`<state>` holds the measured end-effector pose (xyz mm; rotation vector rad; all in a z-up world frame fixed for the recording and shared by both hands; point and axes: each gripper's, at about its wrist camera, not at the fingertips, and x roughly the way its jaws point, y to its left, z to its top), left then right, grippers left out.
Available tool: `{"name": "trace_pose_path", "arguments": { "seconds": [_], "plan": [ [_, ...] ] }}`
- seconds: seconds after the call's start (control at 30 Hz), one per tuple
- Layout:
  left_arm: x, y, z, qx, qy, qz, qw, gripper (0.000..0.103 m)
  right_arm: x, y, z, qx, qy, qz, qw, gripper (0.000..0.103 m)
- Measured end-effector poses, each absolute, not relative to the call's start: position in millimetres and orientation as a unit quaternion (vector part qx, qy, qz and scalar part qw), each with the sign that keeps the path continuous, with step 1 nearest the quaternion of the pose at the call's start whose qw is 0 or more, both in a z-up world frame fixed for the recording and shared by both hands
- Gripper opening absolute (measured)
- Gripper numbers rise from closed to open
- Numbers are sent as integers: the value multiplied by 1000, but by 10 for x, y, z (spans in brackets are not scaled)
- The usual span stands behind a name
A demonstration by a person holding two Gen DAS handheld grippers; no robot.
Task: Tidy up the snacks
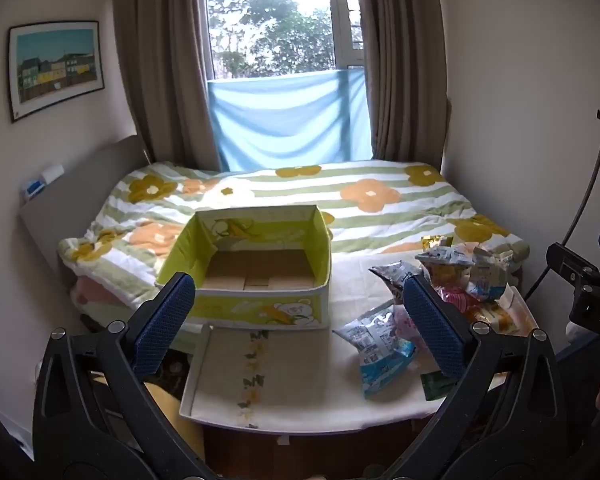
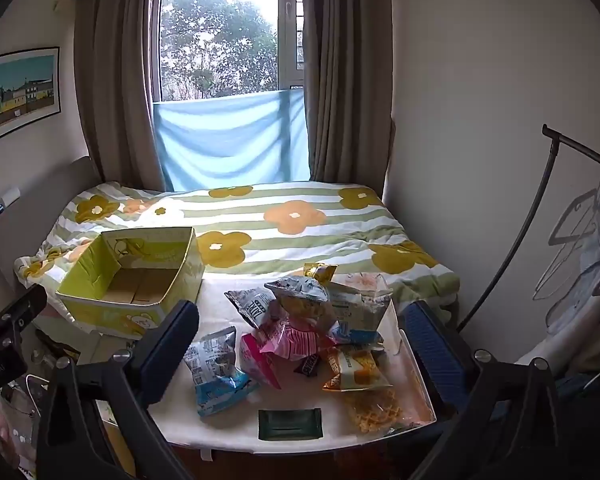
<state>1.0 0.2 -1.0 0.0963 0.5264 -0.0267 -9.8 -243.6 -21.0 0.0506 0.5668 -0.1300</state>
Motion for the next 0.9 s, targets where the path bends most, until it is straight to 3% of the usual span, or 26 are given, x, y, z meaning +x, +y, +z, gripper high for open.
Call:
{"name": "trace_pose_path", "arguments": {
  "seconds": [0.9],
  "plan": [
    [46,10,-56,38,284,0,958,103,-70,-2402,-269,17,291,-65,954,103]
  ]
}}
